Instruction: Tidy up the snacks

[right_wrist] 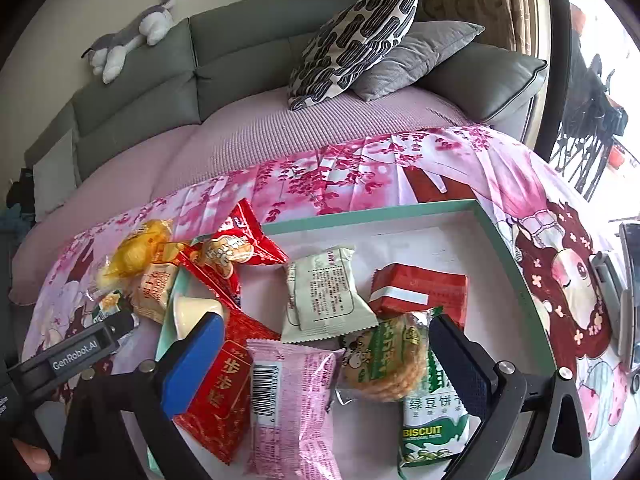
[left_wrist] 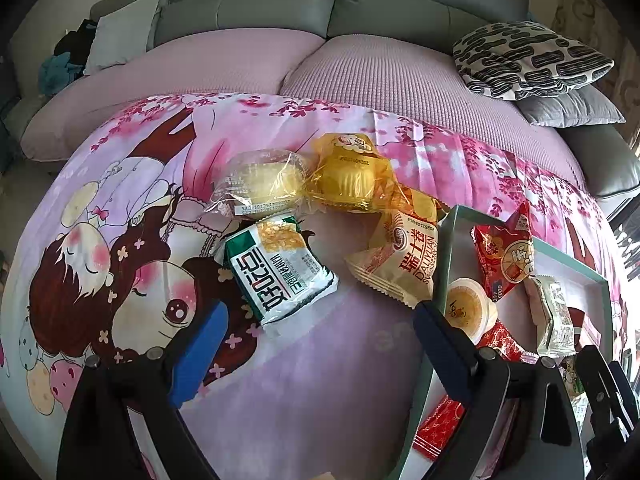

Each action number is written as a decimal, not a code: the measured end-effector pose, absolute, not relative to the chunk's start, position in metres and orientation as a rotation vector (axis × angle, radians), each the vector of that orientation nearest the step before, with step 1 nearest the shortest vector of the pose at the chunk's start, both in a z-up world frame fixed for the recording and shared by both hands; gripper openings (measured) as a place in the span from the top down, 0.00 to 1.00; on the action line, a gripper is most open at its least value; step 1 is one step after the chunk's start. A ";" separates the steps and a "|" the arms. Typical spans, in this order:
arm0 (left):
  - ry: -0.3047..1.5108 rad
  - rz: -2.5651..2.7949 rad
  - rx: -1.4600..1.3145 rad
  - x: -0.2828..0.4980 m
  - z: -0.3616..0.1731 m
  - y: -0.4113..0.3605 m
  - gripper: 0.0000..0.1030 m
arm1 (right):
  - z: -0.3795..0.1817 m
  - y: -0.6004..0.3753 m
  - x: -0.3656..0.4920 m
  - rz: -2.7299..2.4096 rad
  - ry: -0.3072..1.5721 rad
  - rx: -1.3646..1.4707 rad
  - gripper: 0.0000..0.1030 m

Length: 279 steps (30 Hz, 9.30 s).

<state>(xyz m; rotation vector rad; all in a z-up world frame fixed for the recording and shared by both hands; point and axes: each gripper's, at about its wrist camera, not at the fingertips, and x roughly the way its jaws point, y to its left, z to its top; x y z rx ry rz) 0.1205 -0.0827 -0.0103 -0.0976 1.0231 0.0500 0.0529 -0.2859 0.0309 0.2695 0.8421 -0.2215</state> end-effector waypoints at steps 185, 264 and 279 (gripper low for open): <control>1.105 0.098 -0.204 0.151 -0.051 0.045 0.44 | -0.012 -0.119 0.143 0.014 1.055 0.125 0.62; 0.988 -0.289 0.077 0.094 0.000 -0.185 0.44 | 0.019 -0.398 0.010 -0.443 0.881 0.529 0.65; 1.041 -0.290 0.063 0.100 -0.015 -0.184 0.37 | 0.017 -0.396 0.012 -0.464 0.913 0.494 0.59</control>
